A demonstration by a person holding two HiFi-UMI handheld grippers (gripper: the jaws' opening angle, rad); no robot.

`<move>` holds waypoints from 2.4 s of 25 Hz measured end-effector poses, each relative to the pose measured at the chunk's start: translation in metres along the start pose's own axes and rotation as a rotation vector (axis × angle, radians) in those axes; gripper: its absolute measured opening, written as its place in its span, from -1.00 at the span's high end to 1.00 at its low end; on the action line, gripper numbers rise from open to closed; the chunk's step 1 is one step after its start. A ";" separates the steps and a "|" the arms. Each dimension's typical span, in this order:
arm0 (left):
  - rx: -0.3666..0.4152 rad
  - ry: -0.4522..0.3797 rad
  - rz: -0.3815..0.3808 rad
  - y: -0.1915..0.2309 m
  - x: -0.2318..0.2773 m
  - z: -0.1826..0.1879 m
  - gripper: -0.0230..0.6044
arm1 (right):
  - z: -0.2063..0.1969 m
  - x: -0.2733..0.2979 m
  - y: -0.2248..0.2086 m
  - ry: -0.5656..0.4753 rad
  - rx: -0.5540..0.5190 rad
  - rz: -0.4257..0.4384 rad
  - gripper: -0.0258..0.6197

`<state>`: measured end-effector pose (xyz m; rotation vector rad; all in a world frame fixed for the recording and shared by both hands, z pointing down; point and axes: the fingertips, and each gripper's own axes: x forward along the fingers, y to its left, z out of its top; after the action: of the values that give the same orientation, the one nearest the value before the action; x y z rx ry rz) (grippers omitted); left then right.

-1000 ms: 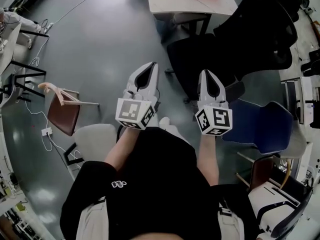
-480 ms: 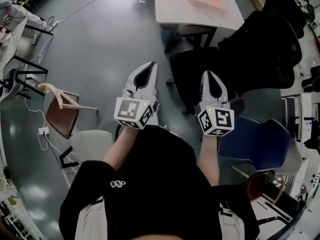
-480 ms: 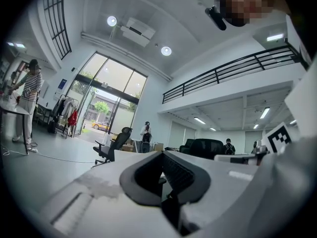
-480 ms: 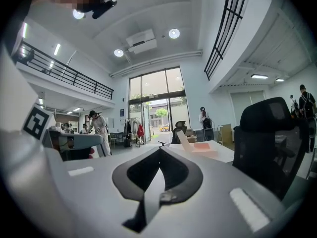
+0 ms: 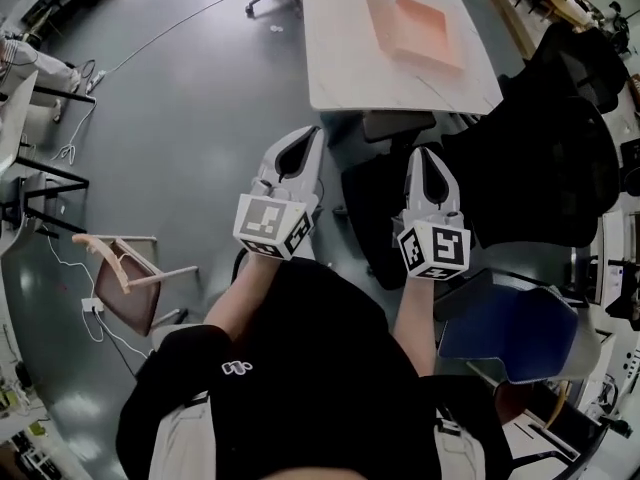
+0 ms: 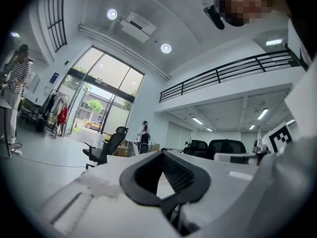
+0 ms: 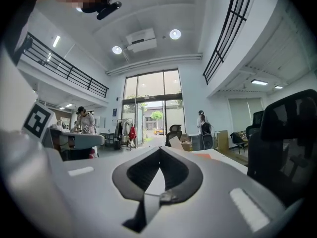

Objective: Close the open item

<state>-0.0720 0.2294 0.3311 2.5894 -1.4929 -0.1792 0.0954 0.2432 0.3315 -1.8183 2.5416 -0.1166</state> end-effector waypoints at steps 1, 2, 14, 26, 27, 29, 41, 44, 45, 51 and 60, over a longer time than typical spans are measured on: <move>0.002 0.004 -0.014 0.012 0.021 0.007 0.94 | 0.007 0.020 -0.006 -0.003 0.000 -0.014 0.95; 0.001 0.005 -0.027 0.024 0.041 0.015 0.94 | 0.013 0.040 -0.011 -0.003 0.001 -0.024 0.95; -0.021 0.016 -0.149 0.128 0.214 0.054 0.94 | 0.042 0.218 -0.047 0.005 -0.022 -0.148 0.95; -0.072 0.065 -0.187 0.122 0.267 0.028 0.94 | 0.025 0.242 -0.088 0.061 -0.017 -0.165 0.95; -0.070 0.070 -0.186 0.122 0.271 0.026 0.94 | 0.024 0.244 -0.091 0.060 -0.015 -0.160 0.95; -0.070 0.082 -0.186 0.122 0.280 0.022 0.94 | 0.024 0.248 -0.096 0.061 -0.015 -0.155 0.95; -0.135 0.148 -0.124 0.134 0.333 -0.008 0.94 | 0.004 0.304 -0.111 0.143 -0.066 -0.040 0.68; -0.142 0.163 -0.099 0.141 0.341 -0.015 0.94 | -0.012 0.320 -0.117 0.190 -0.083 -0.012 0.60; -0.145 0.170 -0.090 0.144 0.343 -0.018 0.94 | -0.019 0.327 -0.119 0.208 -0.093 0.000 0.56; -0.146 0.202 -0.040 0.164 0.357 -0.034 0.94 | -0.056 0.372 -0.117 0.296 -0.145 0.094 0.42; -0.152 0.262 0.017 0.189 0.370 -0.062 0.94 | -0.101 0.412 -0.112 0.386 -0.205 0.151 0.45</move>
<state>-0.0374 -0.1809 0.4161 2.3736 -1.3526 0.0460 0.0620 -0.1772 0.4528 -1.8118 3.0490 -0.2333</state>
